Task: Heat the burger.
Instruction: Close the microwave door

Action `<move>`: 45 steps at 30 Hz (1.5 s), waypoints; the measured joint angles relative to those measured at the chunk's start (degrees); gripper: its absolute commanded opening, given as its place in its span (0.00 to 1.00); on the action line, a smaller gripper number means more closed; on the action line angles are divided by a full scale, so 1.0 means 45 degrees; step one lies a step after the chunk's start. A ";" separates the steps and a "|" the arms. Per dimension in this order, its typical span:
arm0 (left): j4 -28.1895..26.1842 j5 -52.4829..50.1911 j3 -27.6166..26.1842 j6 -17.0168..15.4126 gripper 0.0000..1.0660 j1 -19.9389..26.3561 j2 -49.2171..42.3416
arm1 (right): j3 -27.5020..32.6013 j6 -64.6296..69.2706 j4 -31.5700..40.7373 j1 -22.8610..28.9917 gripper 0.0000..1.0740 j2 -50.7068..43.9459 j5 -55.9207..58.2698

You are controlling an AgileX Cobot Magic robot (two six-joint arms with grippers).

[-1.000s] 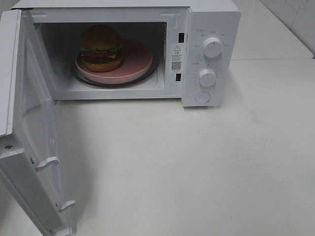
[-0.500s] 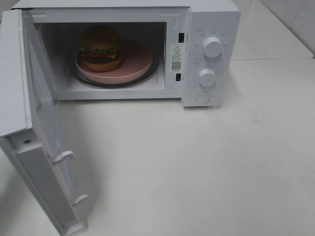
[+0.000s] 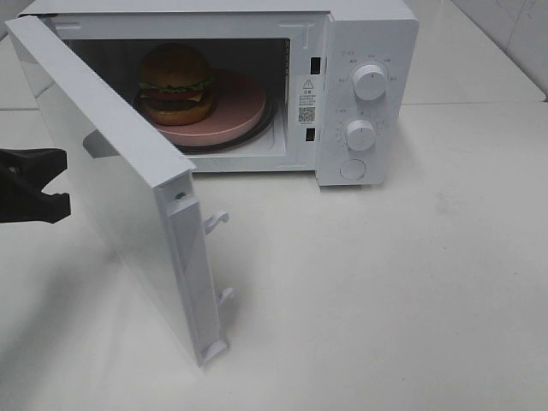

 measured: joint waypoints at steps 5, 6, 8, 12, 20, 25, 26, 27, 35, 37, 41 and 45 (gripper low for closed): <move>0.0000 -0.0013 -0.0484 0.0000 0.00 0.0000 0.0344 | 0.0000 0.0000 0.0000 0.0000 0.71 0.0000 0.0000; 0.0000 -0.0013 -0.0675 0.0000 0.00 0.0000 0.0547 | 0.0000 0.0000 0.0000 0.0000 0.71 0.0000 0.0000; -0.0013 -0.0013 -0.0764 -0.0013 0.00 -0.0051 0.0662 | 0.0000 0.0000 0.0013 0.0000 0.71 0.0000 0.0000; -0.0038 -0.0013 -0.1261 -0.0013 0.00 -0.0395 0.1248 | 0.0000 0.0000 0.0013 0.0000 0.71 0.0000 0.0000; -0.0076 -0.0013 -0.2139 -0.0051 0.00 -0.1031 0.2037 | 0.0000 0.0000 0.0013 0.0000 0.71 0.0000 0.0000; -0.0280 -0.0013 -0.2967 -0.0051 0.00 -0.1668 0.2623 | 0.0000 0.0000 0.0013 0.0000 0.71 0.0000 0.0000; -0.0497 -0.0013 -0.3323 -0.0051 0.00 -0.1961 0.2878 | 0.0000 0.0000 0.0013 0.0000 0.71 0.0000 0.0000; -0.0586 -0.0013 -0.3463 -0.0051 0.00 -0.2075 0.2992 | 0.0000 0.0000 0.0013 0.0000 0.71 0.0000 0.0000; -0.1210 0.0331 -0.4724 -0.0051 0.00 -0.3081 0.3756 | 0.0000 0.0000 0.0013 0.0000 0.71 0.0000 0.0000; -0.1592 0.0407 -0.5246 -0.0051 0.00 -0.3425 0.4062 | 0.0000 0.0000 0.0013 0.0000 0.71 0.0000 0.0000; -0.1770 0.0624 -0.5755 -0.0051 0.00 -0.3731 0.4342 | 0.0000 0.0000 0.0013 0.0000 0.71 0.0000 0.0000; -0.1859 0.0993 -0.6621 -0.0051 0.00 -0.4151 0.4762 | 0.0000 0.0000 0.0013 0.0000 0.71 0.0000 0.0000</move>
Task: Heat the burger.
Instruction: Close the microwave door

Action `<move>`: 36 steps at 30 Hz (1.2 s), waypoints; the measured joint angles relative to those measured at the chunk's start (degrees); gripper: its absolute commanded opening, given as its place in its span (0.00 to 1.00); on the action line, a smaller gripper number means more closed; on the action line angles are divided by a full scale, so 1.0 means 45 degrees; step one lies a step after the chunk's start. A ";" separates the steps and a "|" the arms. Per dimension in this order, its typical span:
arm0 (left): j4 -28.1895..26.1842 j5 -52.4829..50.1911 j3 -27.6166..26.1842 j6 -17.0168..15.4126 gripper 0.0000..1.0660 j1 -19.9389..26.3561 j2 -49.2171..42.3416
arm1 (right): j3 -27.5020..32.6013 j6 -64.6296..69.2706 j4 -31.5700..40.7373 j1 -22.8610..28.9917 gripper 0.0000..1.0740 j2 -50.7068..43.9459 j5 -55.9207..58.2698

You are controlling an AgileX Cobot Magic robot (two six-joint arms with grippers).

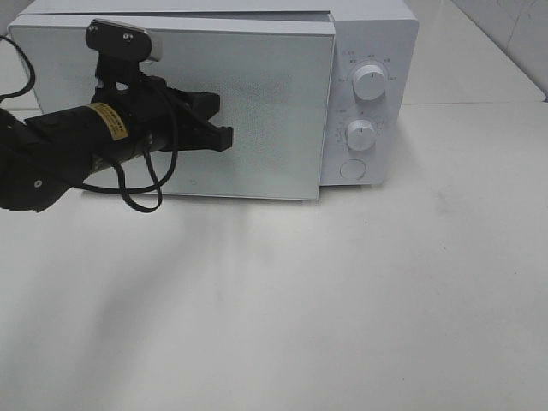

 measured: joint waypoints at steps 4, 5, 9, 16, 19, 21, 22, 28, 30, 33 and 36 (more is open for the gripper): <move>-0.0038 0.0089 -0.0522 0.0000 0.00 -0.0166 0.0280 | 0.0000 0.0000 0.0000 0.0000 0.71 0.0000 0.0000; 0.0025 0.0216 -0.0777 -0.0013 0.00 -0.0229 0.0446 | 0.0000 0.0000 0.0000 0.0000 0.71 0.0000 0.0000; 0.0331 0.0446 -0.1311 -0.0216 0.00 -0.0395 0.0853 | 0.0000 0.0000 0.0000 0.0000 0.71 0.0000 0.0000; 0.0420 0.1006 -0.2496 -0.0280 0.00 -0.0624 0.1401 | 0.0000 0.0000 0.0000 0.0000 0.71 0.0000 0.0000; 0.0318 0.1133 -0.2967 -0.0229 0.00 -0.0700 0.1693 | 0.0000 0.0000 0.0000 0.0000 0.71 0.0000 0.0000; 0.0293 0.1159 -0.3158 -0.0229 0.00 -0.0777 0.1821 | 0.0000 0.0000 0.0013 0.0000 0.71 0.0000 0.0000; 0.0318 0.1171 -0.3183 -0.0229 0.00 -0.0815 0.1859 | 0.0000 0.0000 0.0013 0.0000 0.71 0.0000 0.0000; 0.0293 0.1783 -0.3234 -0.0229 0.00 -0.0879 0.1744 | 0.0000 0.0000 0.0013 0.0000 0.71 0.0000 0.0000; 0.0000 0.2928 -0.3170 -0.0229 0.00 -0.0879 0.1362 | 0.0000 0.0000 0.0013 0.0000 0.71 0.0000 0.0000; -0.0560 0.3349 -0.2801 -0.0229 0.00 -0.0879 0.0917 | 0.0000 0.0000 0.0013 0.0000 0.71 0.0000 0.0000; -0.0789 0.3361 -0.2623 -0.0255 0.00 -0.0879 0.0726 | 0.0000 0.0000 0.0013 0.0000 0.71 0.0000 0.0000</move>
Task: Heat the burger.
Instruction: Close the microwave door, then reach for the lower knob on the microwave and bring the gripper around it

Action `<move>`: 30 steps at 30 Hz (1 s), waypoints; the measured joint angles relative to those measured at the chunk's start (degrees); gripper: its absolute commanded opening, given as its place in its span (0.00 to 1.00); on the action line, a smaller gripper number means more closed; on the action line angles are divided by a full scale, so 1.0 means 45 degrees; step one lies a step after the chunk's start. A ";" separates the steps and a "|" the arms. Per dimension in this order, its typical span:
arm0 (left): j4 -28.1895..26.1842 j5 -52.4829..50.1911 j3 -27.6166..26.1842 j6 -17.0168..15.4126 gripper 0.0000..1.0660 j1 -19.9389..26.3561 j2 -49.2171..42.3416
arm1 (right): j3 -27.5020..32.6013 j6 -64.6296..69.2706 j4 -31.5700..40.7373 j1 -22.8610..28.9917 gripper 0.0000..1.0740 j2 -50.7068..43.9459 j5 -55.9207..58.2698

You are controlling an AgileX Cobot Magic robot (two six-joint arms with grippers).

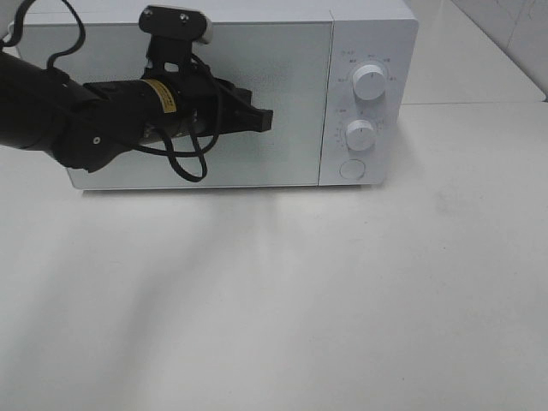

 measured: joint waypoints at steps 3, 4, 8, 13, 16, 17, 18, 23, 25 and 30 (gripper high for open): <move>-0.0382 0.0000 0.0547 -0.0025 0.00 -0.0025 -0.0586 | 0.0000 0.0000 0.0000 0.0000 0.71 0.0000 0.0000; -0.0420 0.0038 0.0955 -0.0025 0.03 -0.0153 -0.1031 | 0.0000 0.0000 0.0000 0.0000 0.71 0.0000 0.0000; -0.0407 0.0840 0.1401 -0.0025 0.24 -0.0509 -0.1579 | 0.0000 0.0000 0.0000 0.0000 0.71 0.0000 0.0000; -0.0038 0.4622 0.1541 -0.0025 0.94 -0.1337 -0.2419 | 0.0000 0.0000 0.0000 0.0000 0.71 0.0000 0.0000; -0.0076 0.6468 0.1541 -0.0025 0.94 -0.1642 -0.2648 | 0.0000 0.0000 0.0000 0.0000 0.71 0.0000 0.0000; -0.0076 0.6468 0.1541 -0.0025 0.94 -0.1642 -0.2648 | 0.0000 0.0000 0.0000 0.0000 0.71 0.0000 0.0000; -0.0115 0.6952 0.1541 -0.0025 0.94 -0.1681 -0.2712 | 0.0000 0.0000 0.0000 0.0000 0.71 0.0000 0.0000; -0.0509 0.9524 0.1541 -0.0025 0.94 -0.1732 -0.3094 | 0.0000 0.0000 0.0000 0.0000 0.71 0.0000 0.0000; -0.0713 1.0593 0.1541 -0.0025 0.94 -0.1732 -0.3323 | 0.0000 0.0000 0.0000 0.0000 0.71 0.0000 0.0000; -0.1324 1.3000 0.1541 -0.0025 0.94 -0.1732 -0.3896 | 0.0000 0.0000 0.0000 0.0000 0.71 0.0000 0.0000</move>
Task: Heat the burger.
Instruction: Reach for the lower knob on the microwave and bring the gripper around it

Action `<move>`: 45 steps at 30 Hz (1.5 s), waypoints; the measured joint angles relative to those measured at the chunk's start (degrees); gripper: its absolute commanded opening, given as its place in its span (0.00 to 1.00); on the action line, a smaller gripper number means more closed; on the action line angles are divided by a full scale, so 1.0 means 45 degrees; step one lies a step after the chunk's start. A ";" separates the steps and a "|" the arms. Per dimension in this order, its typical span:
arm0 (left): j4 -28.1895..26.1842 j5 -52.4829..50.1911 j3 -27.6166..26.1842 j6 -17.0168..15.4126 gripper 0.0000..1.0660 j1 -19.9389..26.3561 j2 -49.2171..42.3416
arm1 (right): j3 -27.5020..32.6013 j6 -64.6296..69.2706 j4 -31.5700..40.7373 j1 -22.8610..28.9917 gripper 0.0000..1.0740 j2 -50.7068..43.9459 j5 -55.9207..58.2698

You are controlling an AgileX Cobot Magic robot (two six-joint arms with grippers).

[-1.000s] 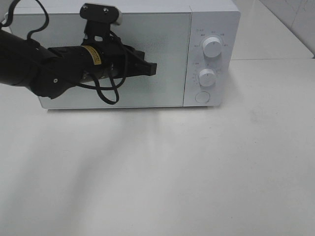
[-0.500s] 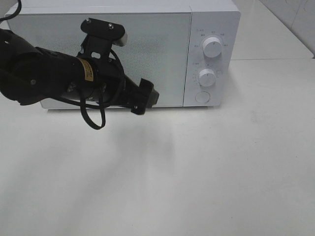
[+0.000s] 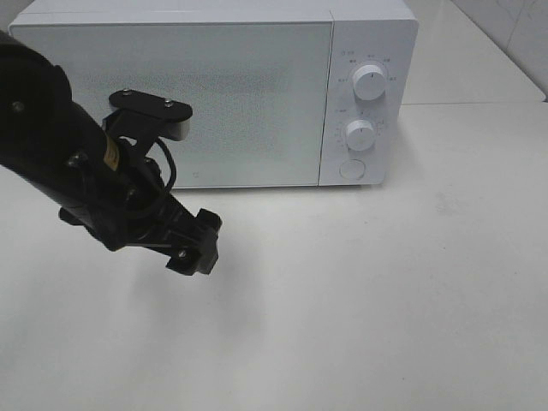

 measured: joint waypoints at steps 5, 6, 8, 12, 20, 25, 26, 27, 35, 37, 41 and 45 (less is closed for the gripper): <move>-0.0497 0.2024 0.0000 0.0000 0.94 0.0204 -0.0713 | 0.0000 0.0000 0.0000 0.0000 0.71 0.0000 0.0000; -0.0497 0.2024 0.0000 0.0000 0.94 0.0204 -0.0713 | 0.0000 0.0000 0.0000 0.0000 0.71 0.0000 0.0000; -0.0751 0.2725 0.0000 0.0000 0.94 0.0840 -0.1159 | 0.0000 0.0000 0.0000 0.0000 0.71 0.0000 0.0000; -0.0802 0.3323 0.0000 0.0102 0.94 0.1910 -0.1642 | 0.0000 0.0000 0.0000 0.0000 0.71 0.0000 0.0000; -0.0980 0.5169 0.0000 0.1261 0.94 0.5157 -0.3285 | 0.0000 0.0000 0.0000 0.0000 0.71 0.0000 0.0000; -0.1171 0.6544 0.0064 0.1897 0.94 0.7092 -0.4647 | 0.0000 0.0000 0.0000 0.0000 0.71 0.0000 0.0000; -0.1171 0.6544 0.0064 0.1897 0.94 0.7092 -0.4647 | 0.0000 0.0000 0.0000 0.0000 0.71 0.0000 0.0000; -0.1171 0.6799 0.0242 0.1948 0.94 0.7474 -0.5169 | 0.0000 0.0000 0.0000 0.0000 0.71 0.0000 0.0000; -0.1210 0.7448 0.2050 0.1948 0.94 0.7792 -0.7805 | 0.0000 0.0000 0.0000 0.0000 0.71 0.0000 0.0000; -0.1146 0.7550 0.2878 0.1974 0.94 0.7792 -0.9015 | 0.0000 0.0000 0.0000 0.0000 0.71 0.0000 0.0000; -0.1120 0.7550 0.3654 0.1986 0.94 0.7792 -1.0390 | 0.0000 0.0000 0.0000 0.0000 0.71 0.0000 0.0000; -0.1044 0.7550 0.4380 0.1986 0.94 0.7792 -1.1727 | 0.0000 0.0000 0.0000 0.0000 0.71 0.0000 0.0000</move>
